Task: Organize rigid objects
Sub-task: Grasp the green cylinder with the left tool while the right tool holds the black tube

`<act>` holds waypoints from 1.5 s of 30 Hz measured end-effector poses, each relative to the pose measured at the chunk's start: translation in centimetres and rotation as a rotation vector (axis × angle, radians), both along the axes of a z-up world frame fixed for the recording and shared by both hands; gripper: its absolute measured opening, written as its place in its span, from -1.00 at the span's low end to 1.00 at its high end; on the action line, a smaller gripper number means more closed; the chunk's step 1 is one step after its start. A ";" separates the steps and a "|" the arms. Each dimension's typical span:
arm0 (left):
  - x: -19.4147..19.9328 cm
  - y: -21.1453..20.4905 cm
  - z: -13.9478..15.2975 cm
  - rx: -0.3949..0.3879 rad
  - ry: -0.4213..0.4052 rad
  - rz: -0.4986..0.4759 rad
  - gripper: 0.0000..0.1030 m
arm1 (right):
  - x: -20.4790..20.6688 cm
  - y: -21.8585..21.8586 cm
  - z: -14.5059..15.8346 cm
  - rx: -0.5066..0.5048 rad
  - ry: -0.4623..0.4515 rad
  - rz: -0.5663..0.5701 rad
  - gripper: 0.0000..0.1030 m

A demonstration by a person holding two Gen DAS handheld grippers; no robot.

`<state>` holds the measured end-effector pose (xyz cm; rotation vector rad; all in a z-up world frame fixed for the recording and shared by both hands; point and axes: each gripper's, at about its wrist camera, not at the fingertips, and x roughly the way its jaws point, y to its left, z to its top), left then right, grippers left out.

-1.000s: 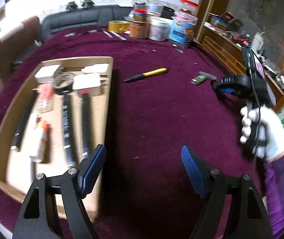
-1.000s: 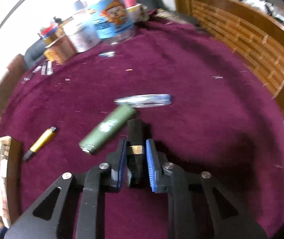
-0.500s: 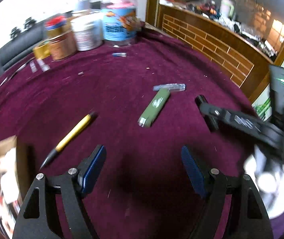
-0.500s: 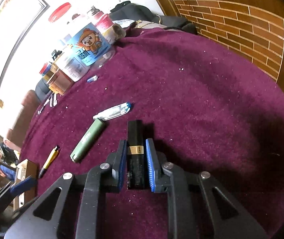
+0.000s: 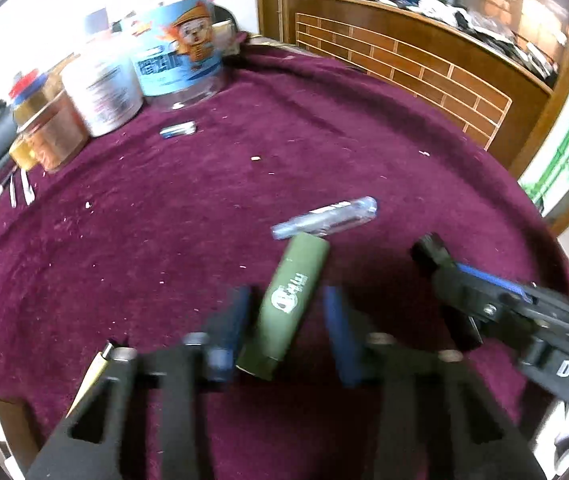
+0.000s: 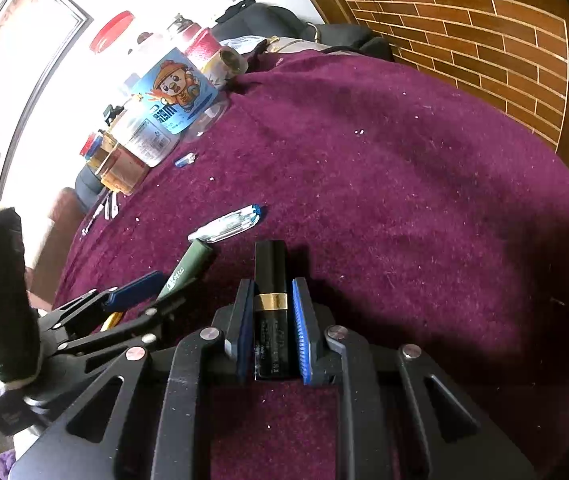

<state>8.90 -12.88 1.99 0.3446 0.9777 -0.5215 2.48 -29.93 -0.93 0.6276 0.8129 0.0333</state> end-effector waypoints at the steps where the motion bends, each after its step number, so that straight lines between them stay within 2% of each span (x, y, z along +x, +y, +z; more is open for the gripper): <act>1: -0.1 -0.1 0.1 -0.002 0.009 0.002 -0.67 | 0.0 0.1 0.0 -0.012 0.000 0.001 -0.69; 4: -0.3 0.8 0.3 -0.028 0.047 0.039 -0.68 | -0.1 0.0 0.0 -0.006 -0.001 0.000 -0.69; 8: -2.2 3.1 2.0 -0.099 0.049 0.061 -0.68 | -0.2 -0.1 0.0 0.002 -0.005 0.003 -0.70; 10: -3.4 4.4 3.1 -0.140 0.043 0.066 -0.68 | -0.3 -0.5 -0.2 0.059 -0.015 0.005 -0.70; 13: -6.2 7.5 5.1 -0.218 0.031 0.082 -0.67 | -0.3 -1.2 -0.7 0.156 -0.030 0.014 -0.70; 17: -9.8 13.2 7.3 -0.329 0.022 0.150 -0.67 | -0.3 -1.2 -0.9 0.183 -0.044 0.023 -0.70; 19: -12.5 17.1 8.4 -0.370 -0.010 0.212 -0.67 | -0.3 -1.1 -0.8 0.188 -0.056 0.029 -0.70; 22: -15.1 21.8 9.1 -0.390 -0.051 0.301 -0.67 | -0.6 -1.0 -0.4 0.191 -0.078 0.031 -0.70; 25: -18.0 27.7 9.2 -0.404 -0.073 0.418 -0.67 | -0.7 0.1 0.3 0.200 -0.105 0.090 -0.70; 27: -19.5 31.9 8.7 -0.397 -0.084 0.505 -0.67 | -1.4 1.9 1.2 0.187 -0.115 0.138 -0.70; 31: -20.7 37.1 6.8 -0.402 -0.065 0.616 -0.67 | -3.5 7.2 3.1 0.237 -0.123 0.285 -0.70; 35: -21.1 39.6 4.1 -0.436 -0.029 0.678 -0.67 | -5.2 13.3 4.9 0.183 -0.128 0.410 -0.70; 38: -21.9 39.4 3.8 -0.476 -0.033 0.658 -0.67 | -6.3 17.2 5.2 0.075 -0.105 0.480 -0.66; 39: -22.3 39.1 3.9 -0.479 -0.040 0.648 -0.67 | -7.0 19.0 5.1 0.009 -0.086 0.524 -0.65; 41: -23.0 39.0 4.1 -0.491 -0.047 0.629 -0.67 | -8.4 20.8 4.2 -0.046 -0.058 0.577 -0.65; 45: -24.4 37.4 4.5 -0.510 -0.033 0.576 -0.67 | -9.9 23.6 2.2 -0.087 -0.011 0.634 -0.65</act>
